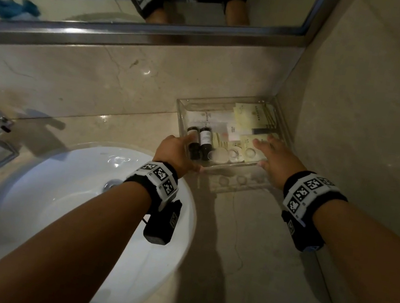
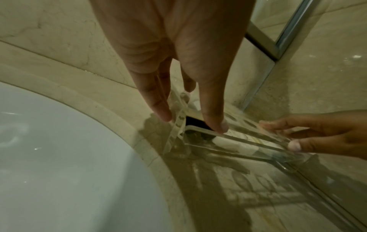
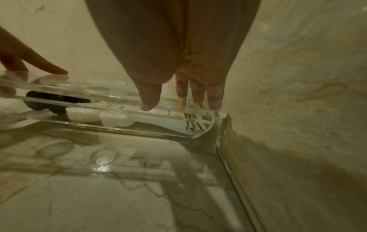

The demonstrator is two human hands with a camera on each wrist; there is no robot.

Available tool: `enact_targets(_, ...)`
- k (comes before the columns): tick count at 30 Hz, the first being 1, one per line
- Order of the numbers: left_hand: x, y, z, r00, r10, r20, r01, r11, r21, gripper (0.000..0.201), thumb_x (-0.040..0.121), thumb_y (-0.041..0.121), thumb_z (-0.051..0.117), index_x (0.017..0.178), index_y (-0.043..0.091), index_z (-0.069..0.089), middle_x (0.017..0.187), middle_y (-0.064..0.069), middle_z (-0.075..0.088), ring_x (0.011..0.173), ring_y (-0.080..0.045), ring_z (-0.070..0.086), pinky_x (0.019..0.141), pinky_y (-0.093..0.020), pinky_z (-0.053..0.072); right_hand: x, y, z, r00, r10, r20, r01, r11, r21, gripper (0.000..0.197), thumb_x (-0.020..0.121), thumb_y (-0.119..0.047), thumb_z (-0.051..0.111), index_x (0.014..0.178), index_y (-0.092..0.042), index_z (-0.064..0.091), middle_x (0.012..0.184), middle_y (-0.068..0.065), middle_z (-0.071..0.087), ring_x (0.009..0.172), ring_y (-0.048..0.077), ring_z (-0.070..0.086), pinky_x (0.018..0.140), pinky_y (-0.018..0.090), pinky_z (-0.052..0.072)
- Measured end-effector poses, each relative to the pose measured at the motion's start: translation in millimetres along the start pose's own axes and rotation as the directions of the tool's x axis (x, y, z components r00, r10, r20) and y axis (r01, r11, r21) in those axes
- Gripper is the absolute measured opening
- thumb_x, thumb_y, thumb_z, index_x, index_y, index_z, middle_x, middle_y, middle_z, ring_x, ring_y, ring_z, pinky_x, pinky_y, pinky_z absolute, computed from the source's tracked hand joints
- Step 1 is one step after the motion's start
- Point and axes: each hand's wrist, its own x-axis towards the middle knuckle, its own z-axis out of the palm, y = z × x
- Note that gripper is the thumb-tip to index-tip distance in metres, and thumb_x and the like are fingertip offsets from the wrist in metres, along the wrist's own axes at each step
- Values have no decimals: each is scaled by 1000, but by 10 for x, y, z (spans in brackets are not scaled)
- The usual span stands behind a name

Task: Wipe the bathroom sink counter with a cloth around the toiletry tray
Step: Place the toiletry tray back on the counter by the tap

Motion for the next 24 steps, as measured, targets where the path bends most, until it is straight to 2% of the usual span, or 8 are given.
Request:
enact_targets(4, 15, 6, 14, 1000, -13, -7, 13, 1000, -7, 86, 65, 31, 85, 140, 22, 43, 130, -12, 53, 119, -27, 50, 100, -31, 39, 29, 13, -12, 1000, 5, 11, -6, 1000, 20, 60, 95, -13, 49, 148, -20, 21, 157, 13, 4, 145, 28, 6, 118, 37, 13)
enact_targets(8, -85, -7, 60, 999, -17, -28, 16, 998, -53, 85, 71, 29, 82, 143, 29, 36, 126, -10, 48, 117, -27, 49, 101, -32, 39, 4, -12, 35, 1000, 14, 2, -14, 1000, 12, 60, 95, -14, 48, 148, -20, 20, 157, 12, 4, 145, 29, 5, 118, 40, 11)
enact_targets(11, -230, -58, 91, 999, 3, -52, -5, 999, -39, 69, 81, 27, 72, 141, 24, 39, 131, -10, 44, 121, -28, 46, 103, -35, 38, -54, -114, 47, 997, 70, -32, -71, 997, -22, 60, 96, -19, 46, 148, -23, 18, 158, 8, 3, 145, 29, 8, 118, 42, 15)
enact_targets(14, -415, -142, 61, 999, 21, -44, -20, 999, 30, 58, 87, 33, 63, 139, 23, 41, 141, -7, 37, 127, -29, 42, 105, -41, 40, -176, -288, 65, 992, 106, -68, -112, 990, -89, 53, 94, -28, 45, 144, -23, 28, 155, 10, 14, 140, 33, 22, 113, 44, 27)
enact_targets(18, -704, -312, -69, 998, 10, -59, -5, 997, 75, 55, 90, 36, 59, 140, 23, 41, 145, -6, 35, 129, -29, 40, 105, -41, 39, -371, -606, 51, 998, 56, -10, -57, 994, -90, 46, 93, -29, 43, 138, -25, 35, 143, 10, 28, 129, 32, 37, 106, 44, 36)
enact_targets(24, -1179, -662, -355, 996, -58, -64, 66, 989, 132, 48, 92, 36, 56, 137, 23, 44, 142, -8, 39, 129, -28, 40, 105, -39, 38, -671, -1138, 82, 994, -50, 99, 57, 996, -63, 42, 92, -30, 47, 133, -23, 44, 139, 11, 41, 123, 30, 45, 101, 37, 38)
